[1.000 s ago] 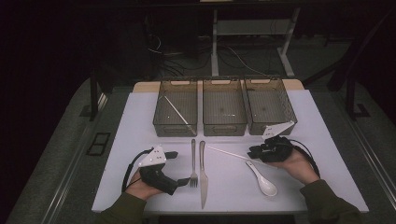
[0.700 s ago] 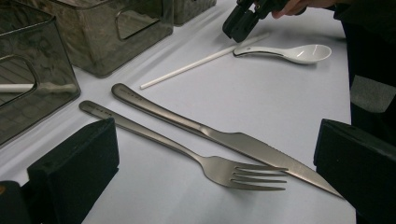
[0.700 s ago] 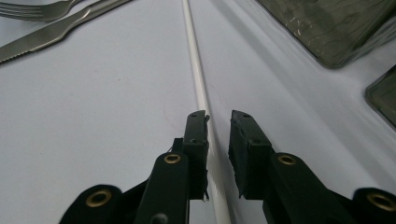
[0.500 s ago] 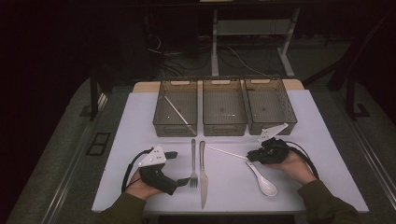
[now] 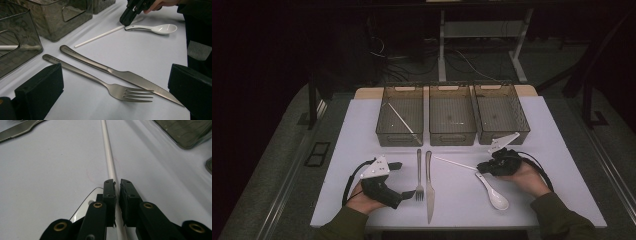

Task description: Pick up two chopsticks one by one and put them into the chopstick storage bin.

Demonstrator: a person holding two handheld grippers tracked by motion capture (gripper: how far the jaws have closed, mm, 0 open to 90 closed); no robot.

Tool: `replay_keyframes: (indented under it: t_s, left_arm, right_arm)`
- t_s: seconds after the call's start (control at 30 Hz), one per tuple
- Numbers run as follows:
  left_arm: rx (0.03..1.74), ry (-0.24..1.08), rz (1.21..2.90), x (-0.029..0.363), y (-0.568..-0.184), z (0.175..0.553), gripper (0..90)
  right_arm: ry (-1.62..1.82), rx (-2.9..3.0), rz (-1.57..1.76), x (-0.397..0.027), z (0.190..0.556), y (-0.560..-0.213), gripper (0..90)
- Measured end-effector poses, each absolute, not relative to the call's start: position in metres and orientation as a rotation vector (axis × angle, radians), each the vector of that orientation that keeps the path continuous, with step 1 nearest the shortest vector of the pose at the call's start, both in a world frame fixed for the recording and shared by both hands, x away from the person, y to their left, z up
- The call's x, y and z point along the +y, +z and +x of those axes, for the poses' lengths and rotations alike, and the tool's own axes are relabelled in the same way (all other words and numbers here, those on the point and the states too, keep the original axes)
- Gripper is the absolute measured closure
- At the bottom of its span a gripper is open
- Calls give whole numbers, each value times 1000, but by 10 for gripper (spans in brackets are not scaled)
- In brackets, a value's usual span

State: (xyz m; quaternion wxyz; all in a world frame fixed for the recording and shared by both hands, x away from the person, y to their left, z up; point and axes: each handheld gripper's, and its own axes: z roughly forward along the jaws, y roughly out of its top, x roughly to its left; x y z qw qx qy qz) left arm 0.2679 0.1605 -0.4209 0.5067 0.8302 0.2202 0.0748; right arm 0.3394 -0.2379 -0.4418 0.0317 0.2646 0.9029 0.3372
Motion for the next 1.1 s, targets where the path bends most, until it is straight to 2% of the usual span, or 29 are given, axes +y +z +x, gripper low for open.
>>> replay_keyframes:
  t_s: [1.1]
  left_arm:
    - [541,180,1996,162,-421,268,0]
  right_arm:
    - [1073,2734,755,-247,334,-443,845]
